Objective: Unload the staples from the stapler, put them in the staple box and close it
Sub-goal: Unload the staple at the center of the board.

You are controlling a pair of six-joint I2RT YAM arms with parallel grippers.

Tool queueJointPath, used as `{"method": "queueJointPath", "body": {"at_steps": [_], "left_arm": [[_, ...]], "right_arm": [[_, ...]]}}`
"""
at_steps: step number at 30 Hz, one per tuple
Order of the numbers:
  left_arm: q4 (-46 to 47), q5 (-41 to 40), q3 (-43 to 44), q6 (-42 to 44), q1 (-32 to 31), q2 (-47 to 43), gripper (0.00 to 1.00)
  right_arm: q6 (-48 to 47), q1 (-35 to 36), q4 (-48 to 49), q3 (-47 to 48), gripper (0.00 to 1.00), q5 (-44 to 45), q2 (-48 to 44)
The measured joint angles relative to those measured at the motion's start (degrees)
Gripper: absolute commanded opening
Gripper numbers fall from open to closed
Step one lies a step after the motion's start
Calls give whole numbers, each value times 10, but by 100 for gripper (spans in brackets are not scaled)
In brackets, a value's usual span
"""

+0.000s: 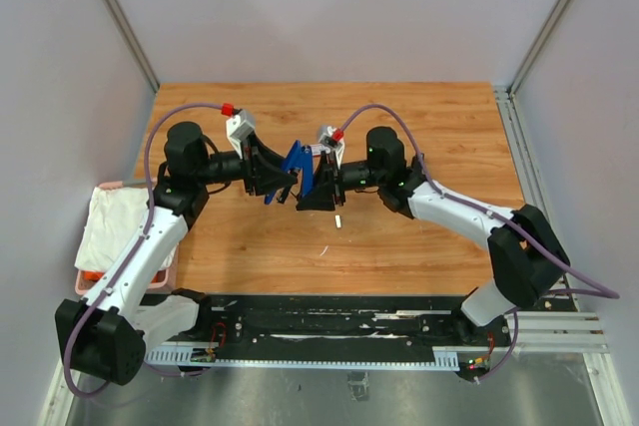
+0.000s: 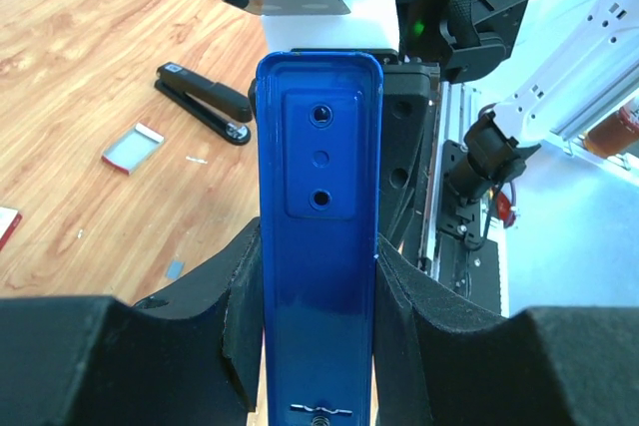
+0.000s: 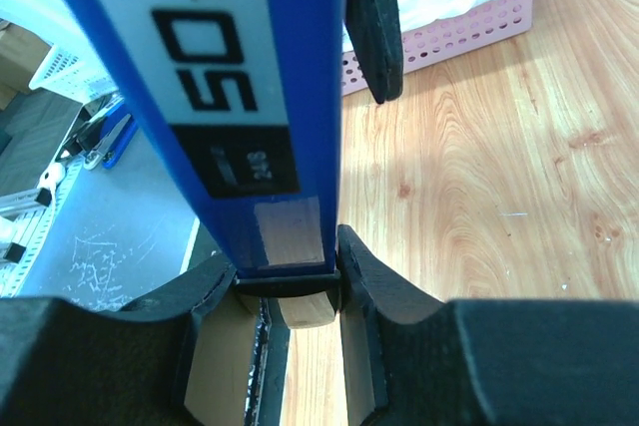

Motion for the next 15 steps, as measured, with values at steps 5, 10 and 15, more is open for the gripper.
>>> {"method": "queueJointPath", "body": {"at_steps": [5, 10, 15], "left_arm": [[1, 0, -1, 2, 1, -2, 0], [2, 1, -1, 15, 4, -7, 0], [-63, 7, 16, 85, 6, -7, 0]], "right_arm": [[-26, -9, -37, 7, 1, -10, -9], [-83, -17, -116, 41, 1, -23, -9], [-151, -34, -217, 73, 1, -47, -9]]}}
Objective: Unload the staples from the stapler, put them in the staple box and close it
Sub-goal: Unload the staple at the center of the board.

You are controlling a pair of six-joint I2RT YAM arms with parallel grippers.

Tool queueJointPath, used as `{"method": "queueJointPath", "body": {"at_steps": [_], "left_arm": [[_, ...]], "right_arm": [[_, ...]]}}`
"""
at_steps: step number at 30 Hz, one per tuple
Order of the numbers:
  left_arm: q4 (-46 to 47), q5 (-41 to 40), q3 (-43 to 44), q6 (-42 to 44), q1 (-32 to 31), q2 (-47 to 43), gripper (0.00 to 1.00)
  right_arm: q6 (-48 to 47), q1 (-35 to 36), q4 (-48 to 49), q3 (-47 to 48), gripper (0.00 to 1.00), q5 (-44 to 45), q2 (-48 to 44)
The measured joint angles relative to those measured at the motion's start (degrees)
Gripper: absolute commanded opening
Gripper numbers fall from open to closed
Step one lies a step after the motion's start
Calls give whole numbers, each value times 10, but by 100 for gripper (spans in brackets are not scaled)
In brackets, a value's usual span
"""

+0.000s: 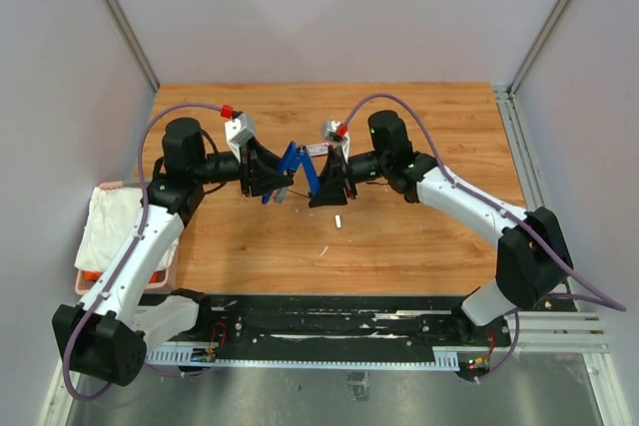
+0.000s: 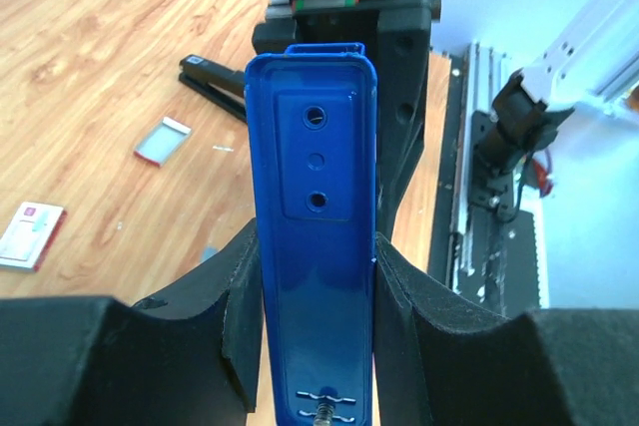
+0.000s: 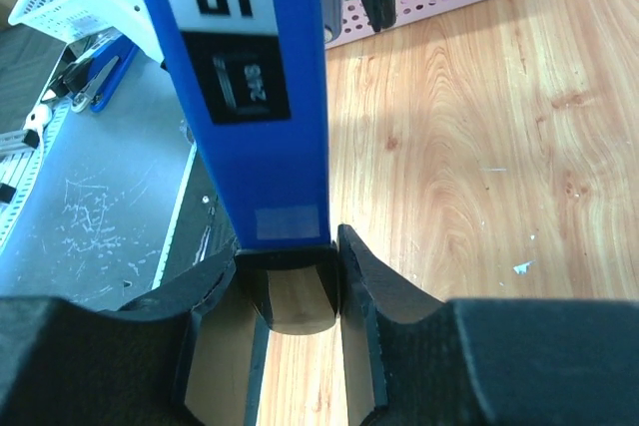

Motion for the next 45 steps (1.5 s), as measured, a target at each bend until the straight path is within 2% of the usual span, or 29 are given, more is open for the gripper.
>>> {"method": "queueJointPath", "body": {"at_steps": [5, 17, 22, 26, 30, 36, 45], "left_arm": [[-131, 9, 57, 143, 6, 17, 0], [-257, 48, 49, 346, 23, 29, 0], [-372, 68, 47, 449, 19, 66, 0], [-419, 91, 48, 501, 3, 84, 0], [-436, 81, 50, 521, -16, 89, 0], [-440, 22, 50, 528, -59, 89, 0], [-445, -44, 50, 531, -63, 89, 0]], "right_arm": [[-46, -31, -103, 38, 1, -6, -16], [-79, -54, -392, 153, 1, 91, -92], [-37, -63, -394, 184, 1, 104, -112], [12, -59, -377, 200, 1, 107, -115], [35, -52, -376, 202, 1, 117, -119], [45, -50, -388, 206, 1, 118, -111], [51, -50, -384, 219, 1, 111, -71]]}}
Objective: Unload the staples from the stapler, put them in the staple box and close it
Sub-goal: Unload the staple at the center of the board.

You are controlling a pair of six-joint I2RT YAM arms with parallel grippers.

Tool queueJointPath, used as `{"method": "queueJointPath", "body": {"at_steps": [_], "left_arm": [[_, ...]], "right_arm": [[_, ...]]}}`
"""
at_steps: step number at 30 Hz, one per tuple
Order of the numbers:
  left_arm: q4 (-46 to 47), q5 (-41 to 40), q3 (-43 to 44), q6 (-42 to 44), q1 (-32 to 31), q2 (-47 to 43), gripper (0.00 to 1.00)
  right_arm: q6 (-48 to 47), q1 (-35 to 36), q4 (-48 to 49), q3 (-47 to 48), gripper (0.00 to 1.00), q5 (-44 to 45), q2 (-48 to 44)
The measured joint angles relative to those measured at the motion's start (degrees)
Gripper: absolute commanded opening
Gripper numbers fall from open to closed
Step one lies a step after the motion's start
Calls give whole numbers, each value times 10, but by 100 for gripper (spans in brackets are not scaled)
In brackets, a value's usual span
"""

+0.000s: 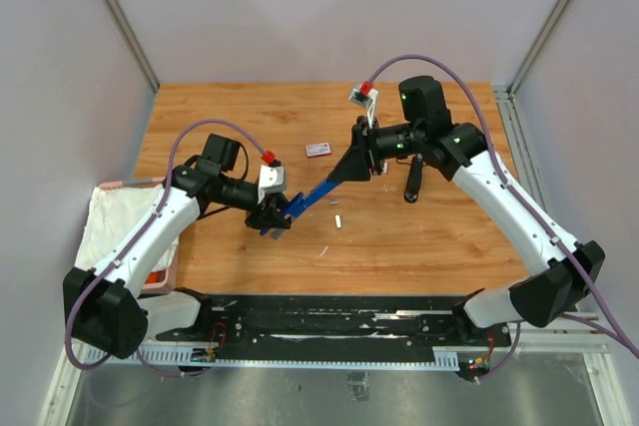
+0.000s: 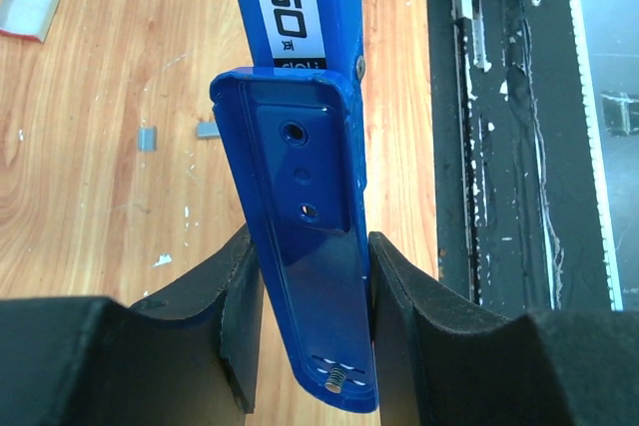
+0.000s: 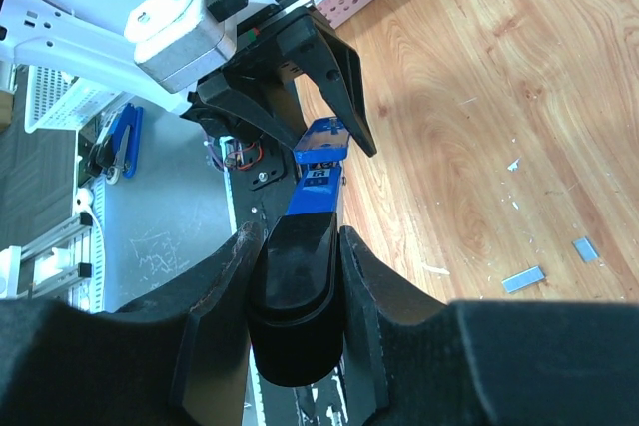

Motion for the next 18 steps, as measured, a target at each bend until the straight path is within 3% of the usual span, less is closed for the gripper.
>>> {"method": "queueJointPath", "body": {"at_steps": [11, 15, 18], "left_arm": [[-2, -12, 4, 4, -1, 10, 18], [-3, 0, 5, 4, -1, 24, 19], [-7, 10, 10, 7, -1, 37, 26]], "right_arm": [[0, 1, 11, 0, 1, -3, 8], [0, 7, 11, 1, 1, -2, 12], [-3, 16, 6, 14, 1, 7, 17]]}}
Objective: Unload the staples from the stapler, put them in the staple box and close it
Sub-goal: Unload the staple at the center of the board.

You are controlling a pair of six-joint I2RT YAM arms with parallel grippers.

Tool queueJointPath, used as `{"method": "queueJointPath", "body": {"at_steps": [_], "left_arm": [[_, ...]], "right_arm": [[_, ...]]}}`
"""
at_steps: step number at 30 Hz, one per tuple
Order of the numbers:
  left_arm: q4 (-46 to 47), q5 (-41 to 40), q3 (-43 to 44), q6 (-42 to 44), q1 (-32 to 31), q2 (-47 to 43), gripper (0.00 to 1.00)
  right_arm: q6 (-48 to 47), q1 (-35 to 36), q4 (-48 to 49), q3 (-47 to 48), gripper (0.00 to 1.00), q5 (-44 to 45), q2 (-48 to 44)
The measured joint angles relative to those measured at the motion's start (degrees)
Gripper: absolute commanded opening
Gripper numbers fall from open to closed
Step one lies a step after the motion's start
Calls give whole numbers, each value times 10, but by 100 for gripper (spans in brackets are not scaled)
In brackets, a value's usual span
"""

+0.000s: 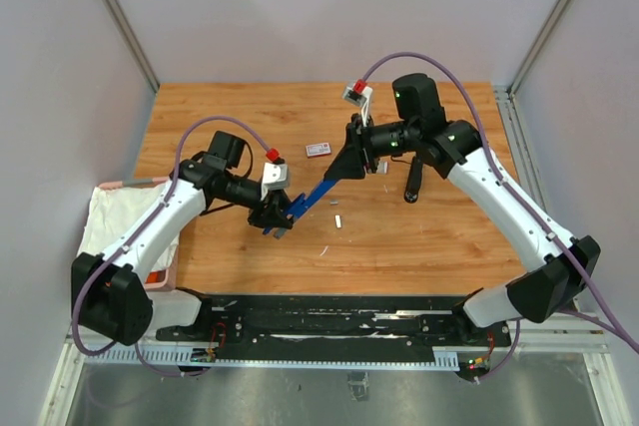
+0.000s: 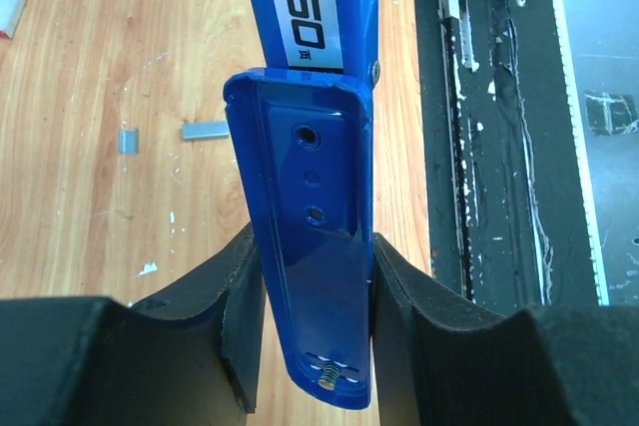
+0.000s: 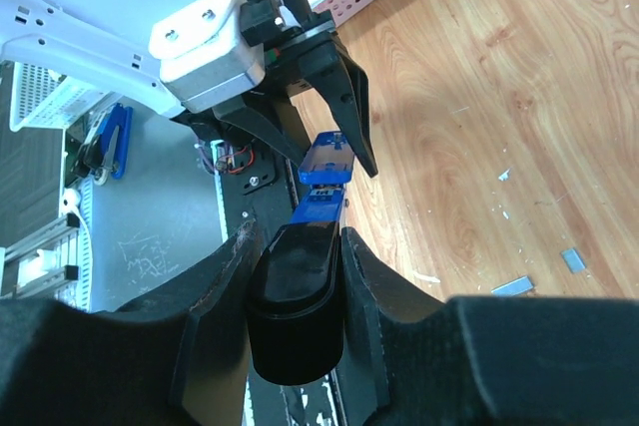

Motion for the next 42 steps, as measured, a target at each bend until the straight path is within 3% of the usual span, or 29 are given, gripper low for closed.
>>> {"method": "queueJointPath", "body": {"at_steps": [9, 17, 25, 32, 38, 42], "left_arm": [[-11, 4, 28, 6, 0, 40, 48], [-22, 21, 33, 0, -17, 64, 68], [-16, 6, 33, -9, -17, 50, 79], [47, -26, 4, -53, -17, 5, 87], [80, -63, -15, -80, -13, -14, 100], [90, -74, -15, -86, -6, -26, 98]], "right_arm": [[-13, 9, -10, 21, 1, 25, 10], [-28, 31, 40, 31, 1, -3, 15], [-32, 31, 42, 31, 0, -16, 14], [-44, 37, 38, 31, 1, -12, 14], [-68, 47, 25, 32, 1, 6, 13], [-76, 47, 20, 32, 1, 15, 13]]}}
